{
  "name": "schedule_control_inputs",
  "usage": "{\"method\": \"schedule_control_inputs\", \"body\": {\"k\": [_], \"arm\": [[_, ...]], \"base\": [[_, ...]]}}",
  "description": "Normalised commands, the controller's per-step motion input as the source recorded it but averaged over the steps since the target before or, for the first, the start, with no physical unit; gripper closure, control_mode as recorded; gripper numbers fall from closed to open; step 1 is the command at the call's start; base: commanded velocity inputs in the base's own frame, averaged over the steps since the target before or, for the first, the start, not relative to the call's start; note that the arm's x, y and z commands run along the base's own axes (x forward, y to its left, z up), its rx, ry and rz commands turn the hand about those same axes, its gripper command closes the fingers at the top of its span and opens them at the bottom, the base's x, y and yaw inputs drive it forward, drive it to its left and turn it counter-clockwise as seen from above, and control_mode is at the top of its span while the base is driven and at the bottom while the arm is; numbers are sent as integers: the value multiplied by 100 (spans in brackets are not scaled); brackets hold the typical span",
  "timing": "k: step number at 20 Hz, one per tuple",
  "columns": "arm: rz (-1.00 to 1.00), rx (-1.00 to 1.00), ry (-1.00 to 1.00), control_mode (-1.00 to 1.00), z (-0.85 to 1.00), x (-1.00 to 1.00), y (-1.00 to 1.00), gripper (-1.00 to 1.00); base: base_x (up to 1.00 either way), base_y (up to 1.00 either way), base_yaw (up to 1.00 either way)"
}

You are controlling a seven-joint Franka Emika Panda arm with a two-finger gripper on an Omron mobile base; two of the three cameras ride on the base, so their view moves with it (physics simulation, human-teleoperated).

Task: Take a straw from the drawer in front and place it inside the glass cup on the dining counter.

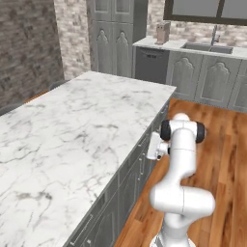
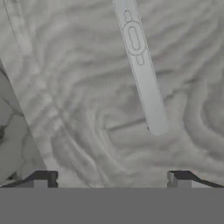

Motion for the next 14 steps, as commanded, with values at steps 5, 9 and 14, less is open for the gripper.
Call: {"method": "schedule_control_inputs", "body": {"k": [5, 9, 14], "arm": [[-13, -3, 0, -100, -31, 42, 0, -100], [-7, -5, 0, -100, -35, 32, 0, -100], [-2, -9, 0, -100, -40, 43, 0, -100]], "base": [[0, 0, 0], [0, 0, 0], [0, 0, 0]]}}
